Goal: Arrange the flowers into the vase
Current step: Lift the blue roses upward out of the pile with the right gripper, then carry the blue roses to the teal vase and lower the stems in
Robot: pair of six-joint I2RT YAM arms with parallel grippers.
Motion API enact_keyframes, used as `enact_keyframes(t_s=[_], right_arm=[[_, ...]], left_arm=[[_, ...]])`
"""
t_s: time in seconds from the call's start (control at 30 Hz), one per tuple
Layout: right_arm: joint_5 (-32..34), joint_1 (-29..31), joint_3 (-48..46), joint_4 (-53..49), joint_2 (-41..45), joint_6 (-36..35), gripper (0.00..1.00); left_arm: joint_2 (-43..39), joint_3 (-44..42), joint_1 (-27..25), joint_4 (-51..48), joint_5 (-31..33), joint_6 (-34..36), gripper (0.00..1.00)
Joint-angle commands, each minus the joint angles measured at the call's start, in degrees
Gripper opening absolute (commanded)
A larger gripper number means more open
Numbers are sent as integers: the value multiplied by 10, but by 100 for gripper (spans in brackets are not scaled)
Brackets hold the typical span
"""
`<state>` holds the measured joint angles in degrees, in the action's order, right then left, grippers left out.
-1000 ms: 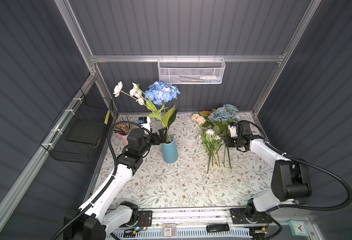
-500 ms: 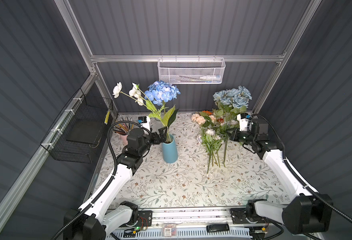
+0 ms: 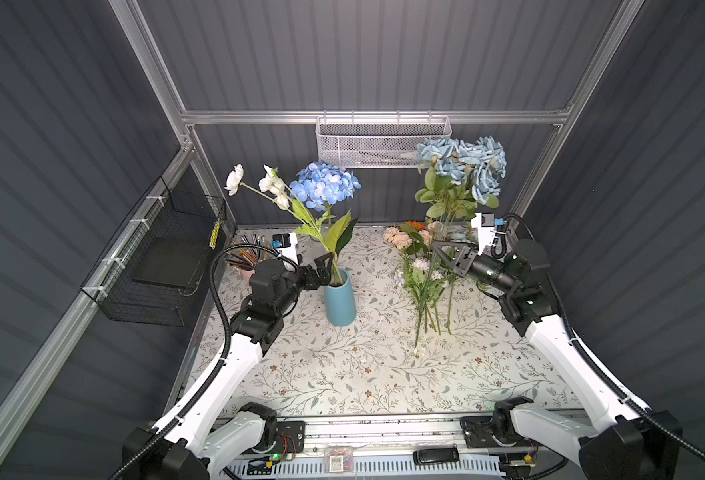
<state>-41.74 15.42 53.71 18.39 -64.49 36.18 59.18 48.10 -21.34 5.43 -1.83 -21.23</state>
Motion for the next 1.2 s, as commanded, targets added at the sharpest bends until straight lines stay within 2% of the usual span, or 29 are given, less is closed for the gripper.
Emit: enact_keyframes(t_s=[0.0,0.17,0.4,0.8,1.03,1.17], right_arm=[[33,57,19,83,-23,-40,0],[41,119,40,171,-67,-76,0],[39,183,124,174,-133,-172,0],[17,248,235,215,-233,-237,0],[13,264,274,242,-289,-254,0],[17,270,286,256,-319,-264,0]], left_arm=[[-12,-6,-2,-3,9,16,100],[-23,-6,-1,-19,18,20,100],[-25,3,1,-26,-20,22,100],[-51,2,29,-86,-15,15,100],[-57,-19,104,-74,-111,-33,100],[-60,-27,112,-73,-119,-38,100]])
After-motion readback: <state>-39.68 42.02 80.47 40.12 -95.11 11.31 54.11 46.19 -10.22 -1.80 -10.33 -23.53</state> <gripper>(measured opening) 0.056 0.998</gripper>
